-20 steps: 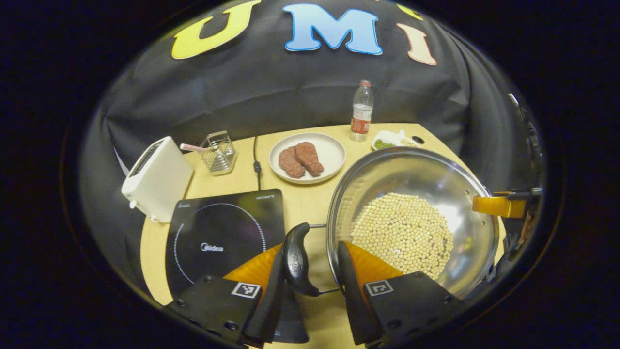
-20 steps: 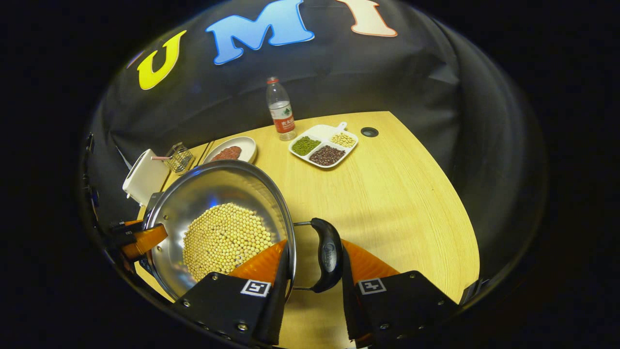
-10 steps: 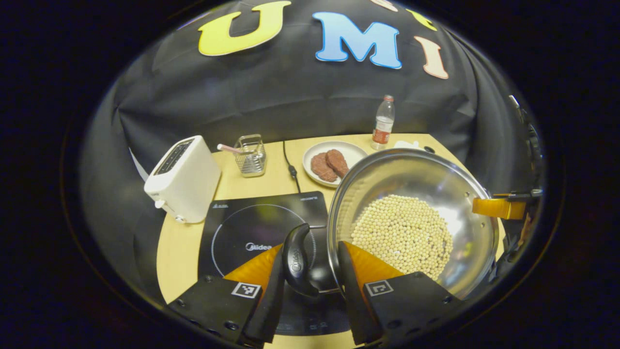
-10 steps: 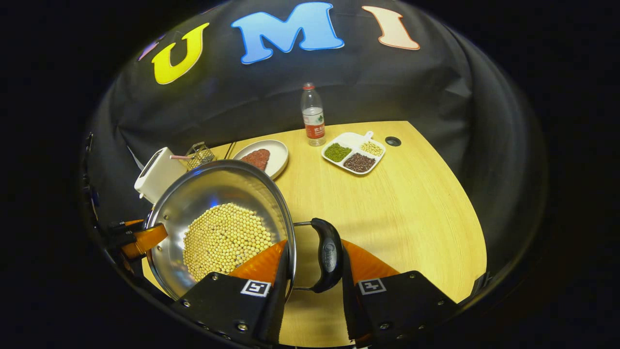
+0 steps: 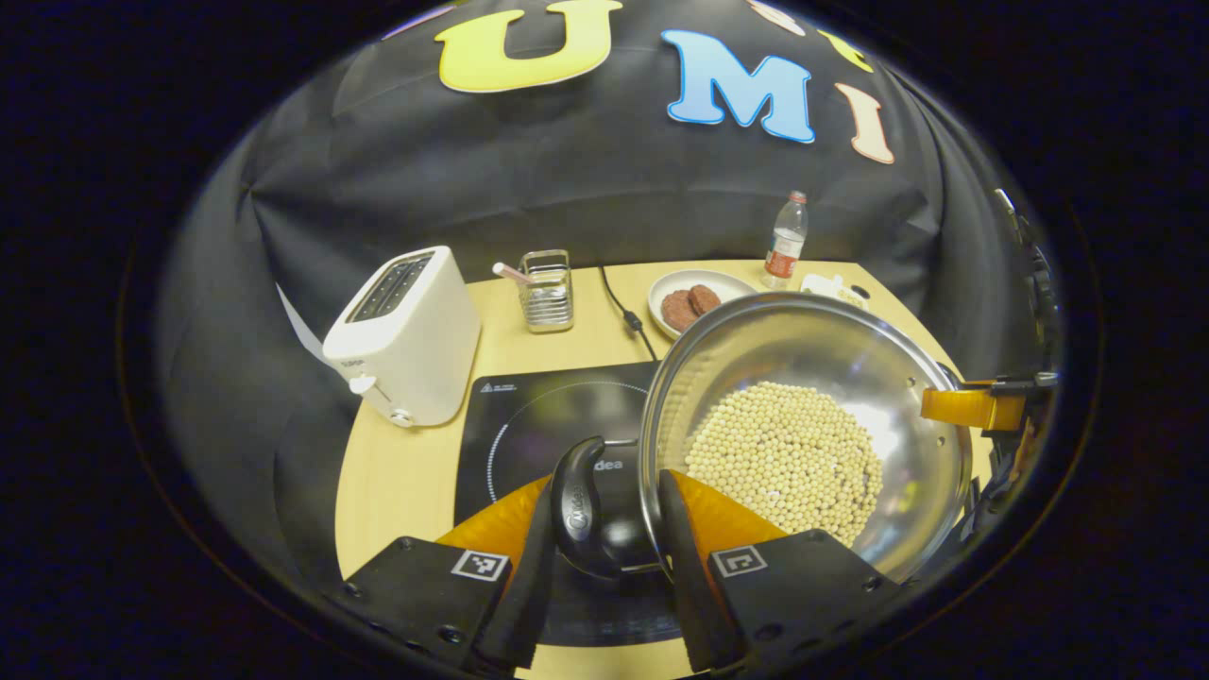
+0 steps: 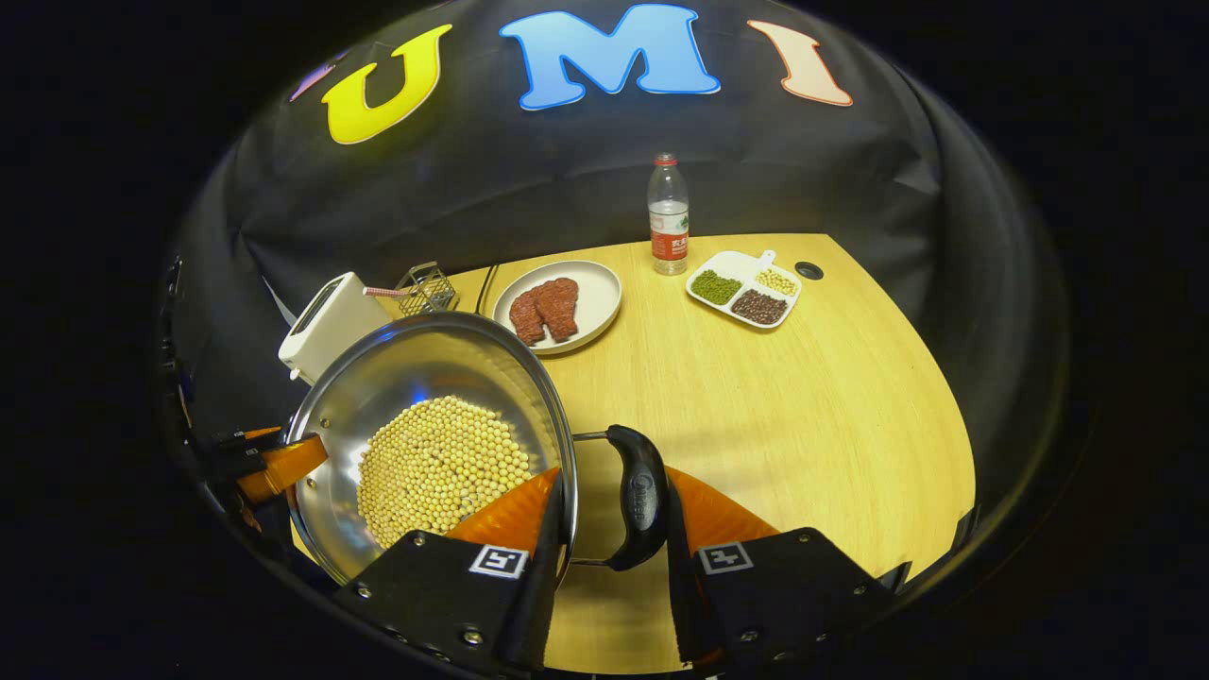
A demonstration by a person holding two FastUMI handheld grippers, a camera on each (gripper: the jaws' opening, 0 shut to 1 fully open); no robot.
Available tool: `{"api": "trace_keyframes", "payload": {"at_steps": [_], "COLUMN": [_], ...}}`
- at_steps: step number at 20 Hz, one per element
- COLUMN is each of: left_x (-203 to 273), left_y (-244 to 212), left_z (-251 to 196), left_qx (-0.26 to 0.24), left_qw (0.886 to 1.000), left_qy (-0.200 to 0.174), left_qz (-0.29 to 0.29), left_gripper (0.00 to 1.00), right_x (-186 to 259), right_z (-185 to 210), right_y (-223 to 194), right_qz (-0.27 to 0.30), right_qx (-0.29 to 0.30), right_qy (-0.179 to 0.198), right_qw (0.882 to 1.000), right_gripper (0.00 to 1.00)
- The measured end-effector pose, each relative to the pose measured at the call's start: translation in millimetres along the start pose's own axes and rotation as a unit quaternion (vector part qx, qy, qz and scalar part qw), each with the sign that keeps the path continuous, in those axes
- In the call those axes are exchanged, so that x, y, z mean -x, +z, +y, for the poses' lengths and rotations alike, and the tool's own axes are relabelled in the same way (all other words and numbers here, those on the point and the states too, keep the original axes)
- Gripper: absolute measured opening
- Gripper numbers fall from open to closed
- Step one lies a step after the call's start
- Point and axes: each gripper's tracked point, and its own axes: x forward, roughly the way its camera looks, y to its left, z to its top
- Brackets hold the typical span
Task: First push the handle of the pot to place it horizontally, then grasp the pot with both hands and set it on the induction cooktop.
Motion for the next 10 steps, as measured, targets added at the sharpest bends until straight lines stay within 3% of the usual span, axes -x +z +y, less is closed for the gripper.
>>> {"api": "trace_keyframes", "payload": {"at_steps": [3, 5, 8, 9, 10], "left_x": [0, -3, -8, -8, -10], "left_y": [-3, -5, -8, -8, -8], "left_z": [23, 38, 58, 64, 70], "left_qx": [0.005, 0.009, 0.011, 0.011, 0.01], "left_qw": [1.0, 1.0, 1.0, 1.0, 1.0], "left_qy": [0.006, 0.012, 0.014, 0.015, 0.015], "left_qz": [-0.001, -0.002, 0.0, 0.0, 0.0], "left_gripper": [0.6, 0.67, 0.6, 0.64, 0.6], "right_x": [-6, -11, -18, -21, -23], "right_z": [21, 31, 51, 56, 63], "right_y": [-4, -3, -5, -5, -4], "right_qz": [0.003, 0.002, 0.005, 0.006, 0.006], "right_qx": [-0.001, 0.001, 0.006, 0.005, 0.005], "right_qy": [0.004, 0.006, 0.008, 0.009, 0.009], "right_qw": [1.0, 1.0, 1.0, 1.0, 1.0], "right_gripper": [0.51, 0.51, 0.51, 0.51, 0.51]}}
